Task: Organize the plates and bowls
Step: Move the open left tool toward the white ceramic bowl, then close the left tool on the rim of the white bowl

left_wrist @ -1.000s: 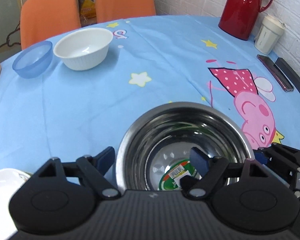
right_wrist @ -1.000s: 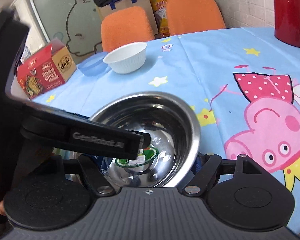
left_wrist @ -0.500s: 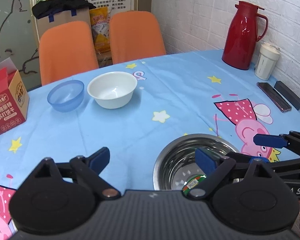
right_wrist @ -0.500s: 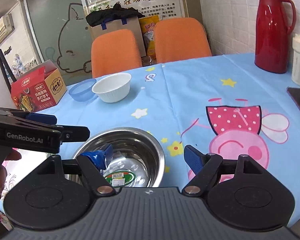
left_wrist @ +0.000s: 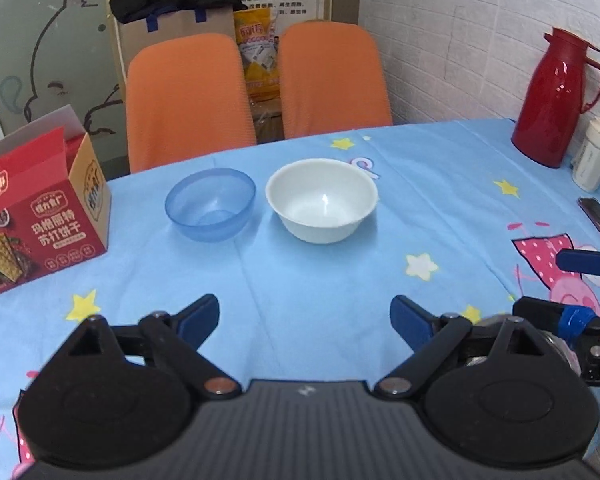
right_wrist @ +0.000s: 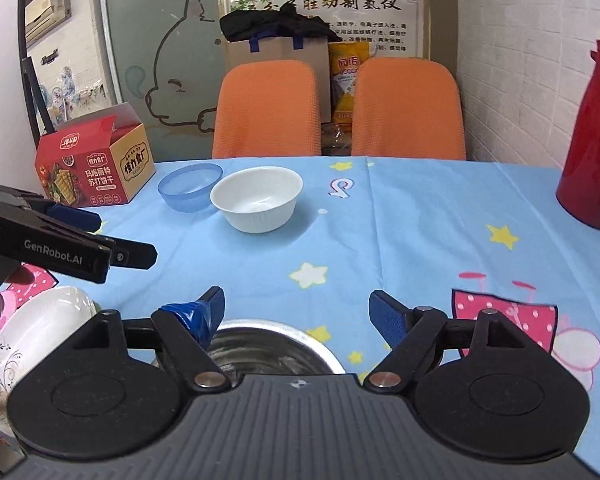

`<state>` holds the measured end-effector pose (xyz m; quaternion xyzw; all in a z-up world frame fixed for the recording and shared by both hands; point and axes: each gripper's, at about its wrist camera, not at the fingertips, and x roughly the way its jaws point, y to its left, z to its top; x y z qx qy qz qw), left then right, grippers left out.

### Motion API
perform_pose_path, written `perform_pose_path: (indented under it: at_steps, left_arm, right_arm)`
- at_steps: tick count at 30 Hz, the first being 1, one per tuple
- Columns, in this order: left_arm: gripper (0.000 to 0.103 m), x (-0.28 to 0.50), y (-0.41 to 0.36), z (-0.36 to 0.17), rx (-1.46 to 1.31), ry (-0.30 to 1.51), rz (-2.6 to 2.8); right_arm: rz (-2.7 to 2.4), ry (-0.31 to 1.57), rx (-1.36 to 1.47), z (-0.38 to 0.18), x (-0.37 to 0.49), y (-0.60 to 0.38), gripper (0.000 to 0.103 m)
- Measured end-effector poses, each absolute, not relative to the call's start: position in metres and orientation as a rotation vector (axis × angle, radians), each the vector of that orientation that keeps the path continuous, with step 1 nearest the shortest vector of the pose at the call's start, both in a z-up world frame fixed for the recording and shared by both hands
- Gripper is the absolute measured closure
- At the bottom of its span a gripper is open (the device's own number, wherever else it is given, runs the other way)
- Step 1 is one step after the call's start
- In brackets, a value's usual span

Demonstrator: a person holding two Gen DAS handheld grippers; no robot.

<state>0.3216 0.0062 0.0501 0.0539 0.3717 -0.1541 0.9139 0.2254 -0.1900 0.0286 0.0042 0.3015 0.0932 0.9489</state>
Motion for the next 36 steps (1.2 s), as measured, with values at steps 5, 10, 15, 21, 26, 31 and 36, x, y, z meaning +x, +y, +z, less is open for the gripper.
perform_pose_path:
  at_steps: [5, 10, 15, 21, 26, 31, 36]
  left_arm:
    - [0.011, 0.373, 0.014, 0.060, 0.058, 0.755, -0.289]
    - [0.011, 0.433, -0.003, 0.070, 0.046, 0.745, -0.338]
    - [0.011, 0.489, -0.037, 0.060, 0.153, 0.771, -0.507]
    - [0.011, 0.526, -0.064, 0.022, 0.380, 0.853, -0.590]
    - [0.011, 0.541, -0.076, 0.001, 0.420, 0.899, -0.615]
    - [0.011, 0.545, -0.079, -0.011, 0.435, 0.933, -0.614]
    - [0.011, 0.541, -0.074, -0.013, 0.404, 0.932, -0.621]
  right_arm:
    - [0.234, 0.616, -0.042, 0.038, 0.267, -0.187, 0.037]
    - [0.290, 0.679, -0.059, 0.032, 0.313, -0.182, 0.037]
    - [0.358, 0.767, -0.083, 0.015, 0.352, -0.168, 0.037]
    - [0.387, 0.853, -0.110, -0.008, 0.386, -0.158, 0.037]
    - [0.386, 0.878, -0.092, -0.018, 0.411, -0.156, 0.036]
    - [0.395, 0.895, -0.098, -0.025, 0.424, -0.149, 0.035]
    - [0.432, 0.861, -0.132, -0.026, 0.430, -0.138, 0.036]
